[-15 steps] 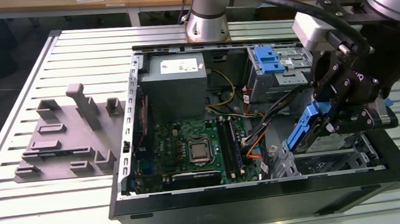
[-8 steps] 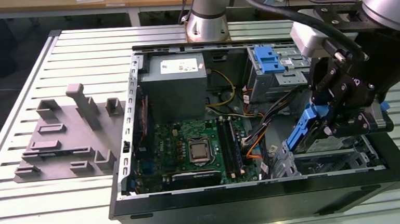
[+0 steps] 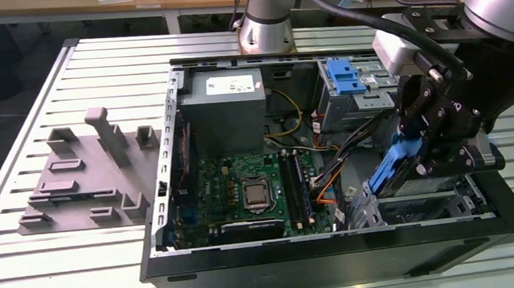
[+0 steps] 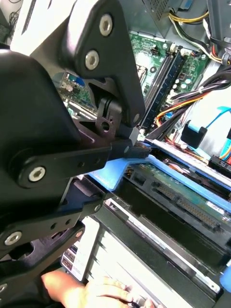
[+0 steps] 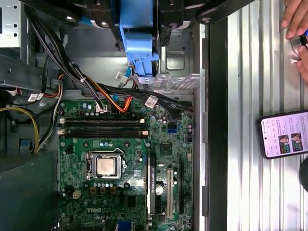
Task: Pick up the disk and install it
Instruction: 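Insert the disk into the insertion slot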
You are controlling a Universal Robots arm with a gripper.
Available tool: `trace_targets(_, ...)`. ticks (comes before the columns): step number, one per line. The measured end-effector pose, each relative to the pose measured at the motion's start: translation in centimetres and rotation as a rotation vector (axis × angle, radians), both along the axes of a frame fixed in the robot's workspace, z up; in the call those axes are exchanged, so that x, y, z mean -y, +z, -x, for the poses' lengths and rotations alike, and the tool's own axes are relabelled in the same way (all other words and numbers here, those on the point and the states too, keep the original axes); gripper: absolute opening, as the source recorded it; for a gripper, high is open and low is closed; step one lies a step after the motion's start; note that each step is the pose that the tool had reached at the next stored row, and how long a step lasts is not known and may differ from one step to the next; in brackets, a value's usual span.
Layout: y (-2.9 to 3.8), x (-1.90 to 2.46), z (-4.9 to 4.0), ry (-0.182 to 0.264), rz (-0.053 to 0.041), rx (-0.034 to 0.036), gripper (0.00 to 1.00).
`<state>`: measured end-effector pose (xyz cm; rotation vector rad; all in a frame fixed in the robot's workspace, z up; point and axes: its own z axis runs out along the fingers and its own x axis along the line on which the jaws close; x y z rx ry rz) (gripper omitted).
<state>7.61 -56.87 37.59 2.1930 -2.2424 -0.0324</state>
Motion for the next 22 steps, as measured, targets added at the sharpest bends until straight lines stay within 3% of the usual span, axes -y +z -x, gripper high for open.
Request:
trace_targets(2,-0.01,0.00,0.00,0.000,0.0001,0.0000,0.38)
trace_targets(3,-0.01,0.00,0.00,0.000,0.0001,-0.0001,0.44)
trace_targets(7,-0.03,0.00,0.00,0.000,-0.0001,0.0000,0.43)
trace_targets(9,-0.03,0.00,0.00,0.000,-0.0001,0.0000,0.30)
trace_targets(10,-0.04,0.00,0.00,0.000,-0.0001,0.0002,0.30)
trace_targets(14,-0.45,0.00,0.00,0.000,-0.0003,0.0018,0.13)
trace_targets(19,-1.32,0.00,0.00,0.000,-0.0001,0.0031,0.11)
trace_targets(22,-1.48,0.00,0.00,0.000,0.0002,0.0033,0.11)
